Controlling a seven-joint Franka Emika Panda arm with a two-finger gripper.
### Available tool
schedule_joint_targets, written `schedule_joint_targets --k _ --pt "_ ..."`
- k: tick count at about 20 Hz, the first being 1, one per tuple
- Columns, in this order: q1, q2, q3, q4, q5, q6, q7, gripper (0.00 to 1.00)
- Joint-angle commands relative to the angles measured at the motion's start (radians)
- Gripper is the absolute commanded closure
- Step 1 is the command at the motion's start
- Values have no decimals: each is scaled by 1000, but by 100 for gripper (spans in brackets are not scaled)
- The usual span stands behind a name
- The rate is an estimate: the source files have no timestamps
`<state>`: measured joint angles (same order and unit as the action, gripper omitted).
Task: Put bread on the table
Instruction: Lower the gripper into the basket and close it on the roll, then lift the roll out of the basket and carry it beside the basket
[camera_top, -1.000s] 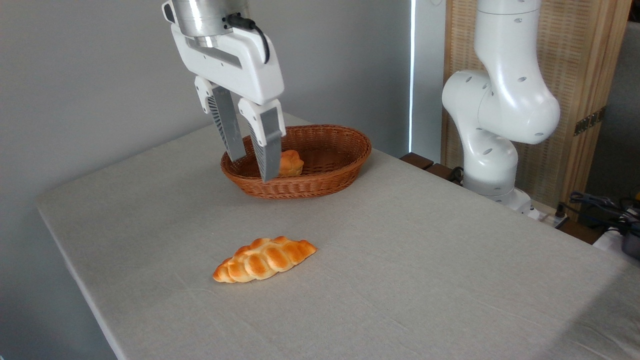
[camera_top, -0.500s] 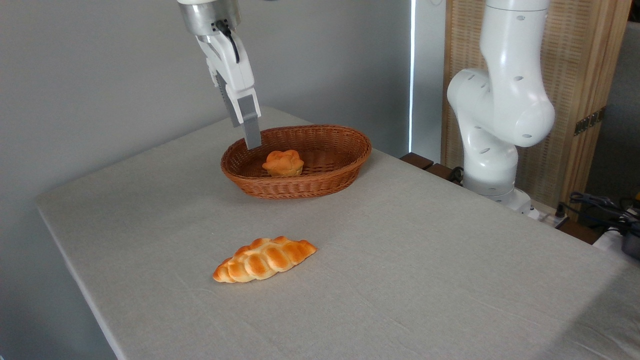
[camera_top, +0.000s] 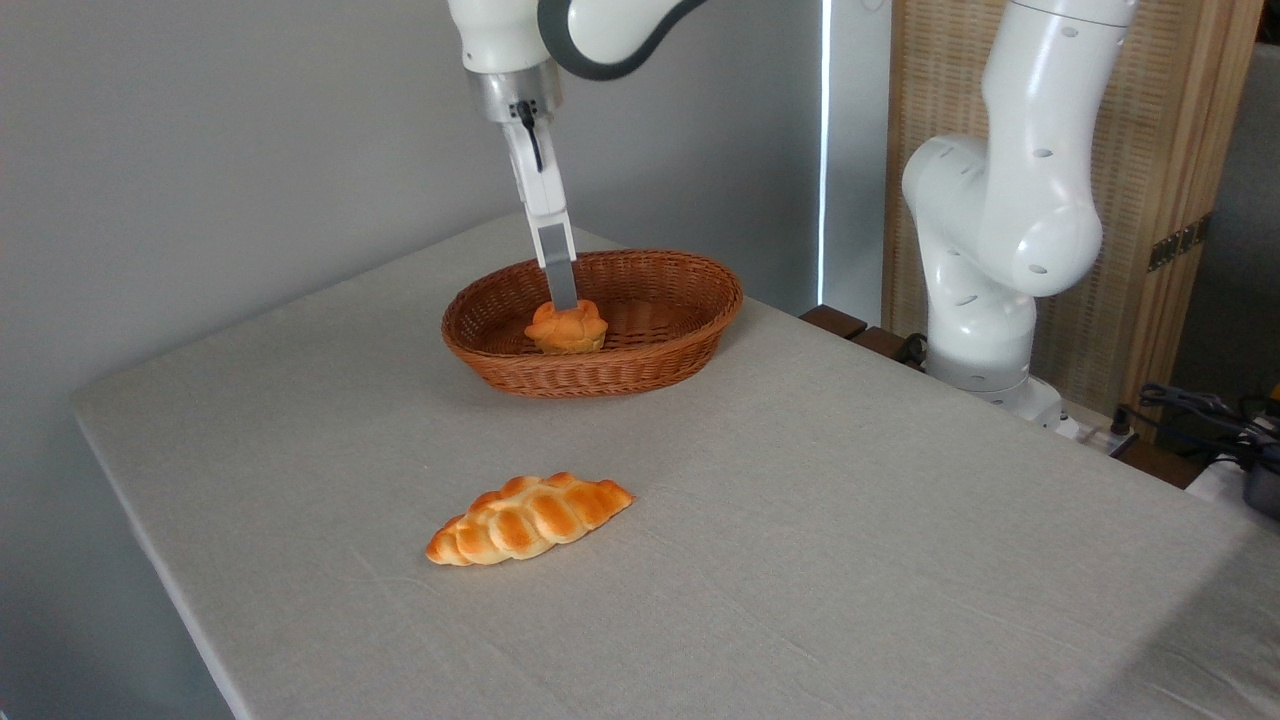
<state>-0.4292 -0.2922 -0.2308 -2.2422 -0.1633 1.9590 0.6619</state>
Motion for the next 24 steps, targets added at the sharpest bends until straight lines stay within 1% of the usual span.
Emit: schedule_joint_targets --k 1,2,4,7,9,10,12,13,14,15,16,17,20,21,22,24 --pt "-2 -7 -31 -83 -5 127 7 0" --pt "-2 -4 -36 -94 -2 150 8 0" --pt "0 -1 -53 -97 -1 156 12 0" --pt "0 10 -54 -105 57 158 12 0" --pt "-2 25 -54 -105 82 161 12 0" --pt "-2 30 -54 -105 103 166 12 0" --pt "-3 45 -55 -105 111 173 10 1" --pt "-3 54 -56 -105 111 181 10 7" --pt "-8 62 -55 -105 111 193 9 20" --pt "-9 71 -54 -105 111 202 8 39" --pt "-9 74 -56 -105 110 204 5 46" --pt "-9 76 -55 -105 104 202 5 59" --pt "-9 88 -50 -102 100 199 2 72" --pt "-9 91 -50 -100 99 199 1 73" --pt "-9 91 -47 -100 99 198 1 81" --pt "-9 91 -47 -99 99 195 -1 83"
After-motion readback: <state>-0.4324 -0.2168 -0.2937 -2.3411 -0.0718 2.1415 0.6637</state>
